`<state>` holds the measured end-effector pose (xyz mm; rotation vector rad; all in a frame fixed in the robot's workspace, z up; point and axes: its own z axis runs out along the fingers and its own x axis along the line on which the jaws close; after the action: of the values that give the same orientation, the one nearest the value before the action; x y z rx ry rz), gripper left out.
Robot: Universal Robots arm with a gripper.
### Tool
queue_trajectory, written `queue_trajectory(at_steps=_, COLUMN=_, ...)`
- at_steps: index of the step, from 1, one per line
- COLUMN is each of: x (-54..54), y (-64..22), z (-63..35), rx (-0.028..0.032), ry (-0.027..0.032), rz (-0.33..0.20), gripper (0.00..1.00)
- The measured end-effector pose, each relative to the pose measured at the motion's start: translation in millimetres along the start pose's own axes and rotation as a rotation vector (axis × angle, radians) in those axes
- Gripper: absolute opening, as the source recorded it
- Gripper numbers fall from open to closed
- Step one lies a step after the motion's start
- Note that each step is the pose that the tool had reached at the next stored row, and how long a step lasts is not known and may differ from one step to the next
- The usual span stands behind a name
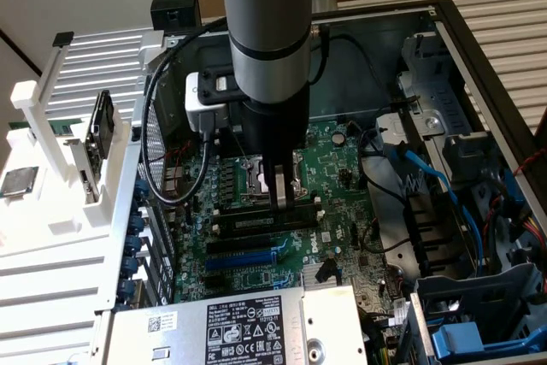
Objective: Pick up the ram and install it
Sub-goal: 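Insert the ram into the slot, then press down the ram until it locks into place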
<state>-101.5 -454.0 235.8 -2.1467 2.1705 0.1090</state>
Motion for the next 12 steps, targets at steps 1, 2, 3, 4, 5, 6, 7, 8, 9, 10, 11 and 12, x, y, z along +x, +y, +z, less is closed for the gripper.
queue_trajectory(at_steps=1, x=-0.2, y=0.8, z=-2.2, rx=0.0009, ry=-0.0001, rz=0.0, gripper=0.22)
queue_trajectory(at_steps=2, x=-0.4, y=1.8, z=-3.6, rx=0.0019, ry=-0.001, rz=0.0, gripper=0.22)
queue_trajectory(at_steps=3, x=-0.4, y=1.9, z=-3.7, rx=0.0021, ry=-0.0019, rz=0.0, gripper=0.22)
queue_trajectory(at_steps=4, x=-0.4, y=1.9, z=-3.6, rx=0.0021, ry=-0.002, rz=0.0, gripper=0.22)
queue_trajectory(at_steps=5, x=-0.4, y=1.9, z=-3.6, rx=0.0021, ry=-0.002, rz=0.0, gripper=0.22)
queue_trajectory(at_steps=6, x=-0.4, y=1.9, z=-3.8, rx=0.002, ry=-0.0018, rz=0.0, gripper=0.22)
queue_trajectory(at_steps=7, x=-0.4, y=1.9, z=-3.8, rx=0.0019, ry=-0.0018, rz=0.0, gripper=0.22)
queue_trajectory(at_steps=8, x=-0.4, y=1.9, z=-3.8, rx=0.0019, ry=-0.0018, rz=0.0, gripper=0.22)
queue_trajectory(at_steps=9, x=-0.4, y=1.9, z=-3.7, rx=0.002, ry=-0.0019, rz=0.0, gripper=0.22)
queue_trajectory(at_steps=10, x=-0.4, y=1.9, z=-3.8, rx=0.002, ry=-0.0018, rz=0.0, gripper=0.22)
queue_trajectory(at_steps=11, x=-0.4, y=1.9, z=-3.8, rx=0.002, ry=-0.0018, rz=0.0, gripper=0.22)
queue_trajectory(at_steps=12, x=-0.4, y=2.0, z=-3.8, rx=0.0019, ry=-0.0018, rz=0.0, gripper=0.22)
